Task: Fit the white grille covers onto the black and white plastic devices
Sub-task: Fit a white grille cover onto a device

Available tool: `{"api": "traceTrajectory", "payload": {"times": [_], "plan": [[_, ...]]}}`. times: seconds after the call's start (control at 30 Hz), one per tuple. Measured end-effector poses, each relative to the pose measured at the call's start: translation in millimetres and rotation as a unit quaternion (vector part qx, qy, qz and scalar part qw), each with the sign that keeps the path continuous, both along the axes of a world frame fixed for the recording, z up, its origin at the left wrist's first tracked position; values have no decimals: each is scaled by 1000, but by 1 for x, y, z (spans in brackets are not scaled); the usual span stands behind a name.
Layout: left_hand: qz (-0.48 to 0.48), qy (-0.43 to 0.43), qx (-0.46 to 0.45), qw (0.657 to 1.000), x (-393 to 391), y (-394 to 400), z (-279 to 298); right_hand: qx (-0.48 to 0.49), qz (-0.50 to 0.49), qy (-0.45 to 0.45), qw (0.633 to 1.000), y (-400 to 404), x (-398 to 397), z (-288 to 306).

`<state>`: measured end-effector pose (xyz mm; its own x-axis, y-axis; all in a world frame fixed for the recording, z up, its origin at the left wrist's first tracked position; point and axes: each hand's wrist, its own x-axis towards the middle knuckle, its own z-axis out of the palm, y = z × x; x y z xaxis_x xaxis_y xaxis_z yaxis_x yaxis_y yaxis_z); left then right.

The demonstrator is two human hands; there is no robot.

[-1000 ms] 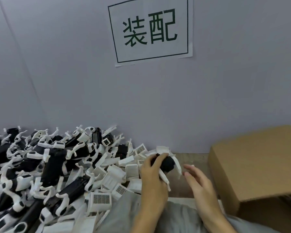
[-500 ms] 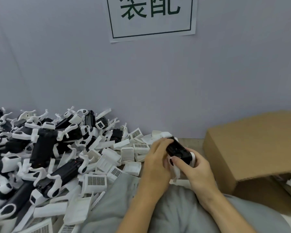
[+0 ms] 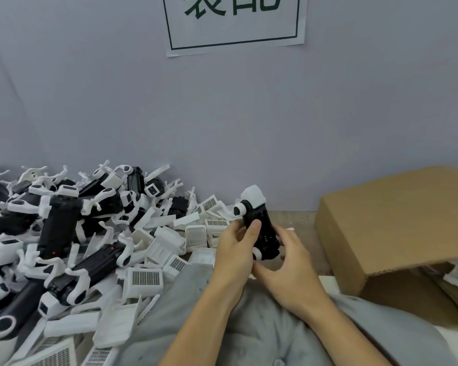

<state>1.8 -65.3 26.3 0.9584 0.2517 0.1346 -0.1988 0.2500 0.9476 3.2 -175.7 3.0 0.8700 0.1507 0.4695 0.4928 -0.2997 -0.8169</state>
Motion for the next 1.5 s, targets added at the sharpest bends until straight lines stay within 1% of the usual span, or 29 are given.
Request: {"api": "traceTrajectory", "payload": {"times": [0.1, 0.2, 0.3, 0.37, 0.43, 0.53, 0.63, 0.77, 0.83, 0.9, 0.97, 1.0, 1.07, 1.23, 1.4, 1.5], "plan": [[-10, -37, 50, 998, -3, -5, 1, 0, -26, 3, 1000, -2, 2, 0], [-13, -63, 95, 993, -5, -9, 2, 3, -25, 14, 1000, -5, 3, -2], [13, -79, 173, 982, -4, -11, 1, -13, -27, 26, 999, -8, 4, -2], [27, -86, 216, 972, -3, -12, 1, -6, -35, 27, 999, -10, 4, -1], [23, -97, 238, 966, -3, -12, 0, 9, -27, 39, 999, -10, 3, 0], [27, -109, 274, 955, -2, -12, -2, 6, 7, 69, 998, -9, 3, -1], [54, -125, 321, 937, -2, -8, -4, 49, 37, 86, 994, -8, 4, 0], [49, -135, 365, 920, -3, -2, -5, 103, 55, 76, 990, -10, 3, 1], [48, -134, 429, 892, -1, 2, -10, 170, 70, 88, 979, -14, 4, 0], [49, -129, 525, 840, -1, 4, -13, 247, 84, 121, 958, -18, 7, 1], [37, -136, 591, 794, -3, 2, -15, 279, 70, 143, 947, -18, 8, 3], [29, -136, 607, 782, -4, 1, -15, 280, 49, 145, 948, -18, 9, 4], [22, -130, 618, 775, -6, 1, -14, 278, 17, 145, 949, -16, 11, 4], [7, -130, 613, 779, -8, 1, -11, 292, -11, 136, 947, -17, 12, 4], [10, -140, 609, 781, -8, 0, -12, 295, -22, 117, 948, -18, 12, 5], [28, -152, 602, 784, -7, -1, -14, 297, -15, 132, 946, -16, 11, 7]]}}
